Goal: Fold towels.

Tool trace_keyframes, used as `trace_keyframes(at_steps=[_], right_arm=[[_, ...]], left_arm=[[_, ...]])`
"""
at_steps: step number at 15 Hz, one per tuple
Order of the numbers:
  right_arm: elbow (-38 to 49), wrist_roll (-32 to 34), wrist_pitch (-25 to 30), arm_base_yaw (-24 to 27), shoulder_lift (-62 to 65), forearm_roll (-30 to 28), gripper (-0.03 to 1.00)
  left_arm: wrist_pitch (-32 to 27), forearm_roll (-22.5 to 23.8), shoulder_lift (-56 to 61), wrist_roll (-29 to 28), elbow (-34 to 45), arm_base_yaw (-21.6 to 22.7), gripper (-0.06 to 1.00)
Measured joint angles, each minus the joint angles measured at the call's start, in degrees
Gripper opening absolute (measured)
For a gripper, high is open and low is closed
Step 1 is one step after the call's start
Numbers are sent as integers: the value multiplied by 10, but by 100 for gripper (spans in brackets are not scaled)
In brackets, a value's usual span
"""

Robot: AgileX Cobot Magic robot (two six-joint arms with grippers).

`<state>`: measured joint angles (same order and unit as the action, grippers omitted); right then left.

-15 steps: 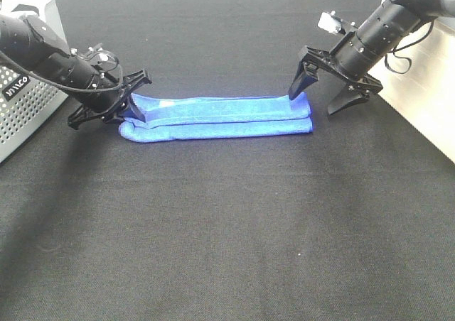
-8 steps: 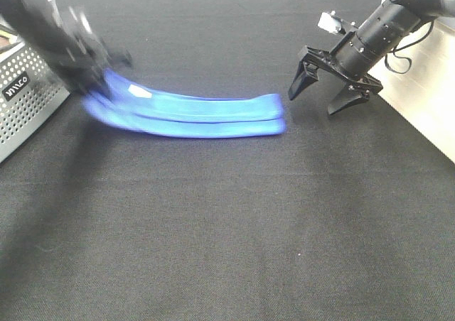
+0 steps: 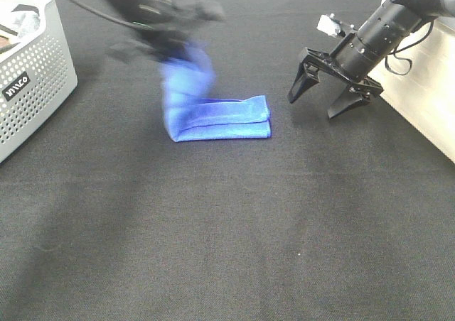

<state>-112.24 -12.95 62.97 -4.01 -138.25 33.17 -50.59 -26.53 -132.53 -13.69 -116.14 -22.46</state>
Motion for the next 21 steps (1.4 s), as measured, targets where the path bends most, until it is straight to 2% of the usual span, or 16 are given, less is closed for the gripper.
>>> trace_keyframes(at_steps=[2,4,7,8,10,12,15,17,21], right_arm=[[0,0,12,0,0,0,85],[0,0,19,0,0,0,85],[0,0,24,0,0,0,85],[0,0,24,0,0,0,85],[0,0,25,0,0,0,85],[0,0,25,0,3,3,85],[0,-6,26,0,24,45,85],[-1,-38,28,-13,34,106,85],[-1,-108,22,-89,22,276,85]], left_arm=[[50,-38,-30,-2,0,-23,7],[85,-52,-53,-22,0,-38,11],[131,-100,-61,-28,-1,-54,49],[131,-100,-61,-28,-1,-54,49],[133,-122,-61,-28,-1,-56,65],[143,-121,-47,-17,-1,-44,68],[154,-81,-3,21,-1,10,69],[152,-68,11,28,-1,49,69],[114,-57,11,29,-2,103,69]])
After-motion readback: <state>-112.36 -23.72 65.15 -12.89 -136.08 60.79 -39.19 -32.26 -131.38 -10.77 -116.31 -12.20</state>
